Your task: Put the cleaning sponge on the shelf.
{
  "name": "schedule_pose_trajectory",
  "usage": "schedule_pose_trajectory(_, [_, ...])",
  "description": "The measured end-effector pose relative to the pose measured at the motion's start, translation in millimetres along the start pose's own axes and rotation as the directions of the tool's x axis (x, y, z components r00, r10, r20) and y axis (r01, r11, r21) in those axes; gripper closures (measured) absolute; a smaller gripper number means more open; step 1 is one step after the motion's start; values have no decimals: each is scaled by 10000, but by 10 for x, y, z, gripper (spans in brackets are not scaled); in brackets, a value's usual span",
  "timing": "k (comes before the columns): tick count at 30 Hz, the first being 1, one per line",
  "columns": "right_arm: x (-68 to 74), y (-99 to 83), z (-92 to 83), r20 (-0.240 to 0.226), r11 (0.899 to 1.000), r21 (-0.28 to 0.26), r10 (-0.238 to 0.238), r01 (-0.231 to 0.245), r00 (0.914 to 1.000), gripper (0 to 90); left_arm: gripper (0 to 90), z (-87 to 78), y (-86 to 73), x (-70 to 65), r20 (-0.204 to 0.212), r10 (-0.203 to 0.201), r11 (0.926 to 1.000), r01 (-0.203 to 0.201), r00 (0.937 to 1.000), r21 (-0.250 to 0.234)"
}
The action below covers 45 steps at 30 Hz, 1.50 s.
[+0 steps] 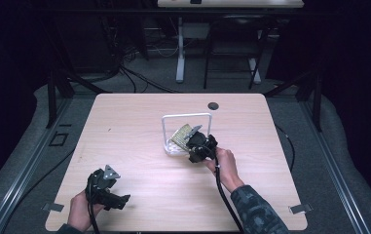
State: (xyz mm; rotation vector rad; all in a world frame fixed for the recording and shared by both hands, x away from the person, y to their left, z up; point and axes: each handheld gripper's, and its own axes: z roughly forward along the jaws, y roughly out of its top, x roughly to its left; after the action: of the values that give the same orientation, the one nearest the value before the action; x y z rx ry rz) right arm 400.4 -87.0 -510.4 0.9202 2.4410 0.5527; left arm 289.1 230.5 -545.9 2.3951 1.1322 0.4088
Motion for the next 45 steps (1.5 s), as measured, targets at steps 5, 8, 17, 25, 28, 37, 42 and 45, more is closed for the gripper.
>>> schedule_pose_trajectory(5, [5, 36, 45, 53, 9998, -14, -185, 186, 9998, 386, 22, -1, -2, 2, 4, 13, 10000, -13, 10000, -10])
schedule_pose_trajectory(8, [26, 48, 78, -33, 9999, -34, -135, 134, 9999, 387, 22, -3, -5, 0, -17, -7, 10000, 7, 10000, -9])
schedule_pose_trajectory(17, [-16, 78, 159, -148, 10000, 14, 22, -22, 9999, 387, 22, -3, -11, 0, -15, 4, 10000, -4, 10000, 21])
schedule_pose_trajectory(25, [-11, 83, 223, -112, 10000, 96, 9, -8, 9999, 387, 23, 1, -15, 5, -1, -15, 10000, 15, 10000, 42])
schedule_pose_trajectory(28, [-12, 81, 256, -92, 9998, 213, -15, 17, 10000, 386, 24, 4, -16, 6, -14, 17, 10000, -17, 10000, 75])
schedule_pose_trajectory(37, [-17, 82, 356, -202, 9995, 203, 230, -226, 9995, 377, 28, 12, -18, 7, -70, 23, 9999, -23, 10000, 106])
schedule_pose_trajectory(42, [3, 97, 400, -271, 9997, 206, 136, -131, 9995, 372, 29, 8, -19, 13, -27, 17, 9999, -17, 10000, 105])
schedule_pose_trajectory(45, [13, 106, 420, -320, 9997, 213, 150, -143, 9994, 360, 28, 12, -20, 13, -89, 27, 9999, -25, 10000, 138])
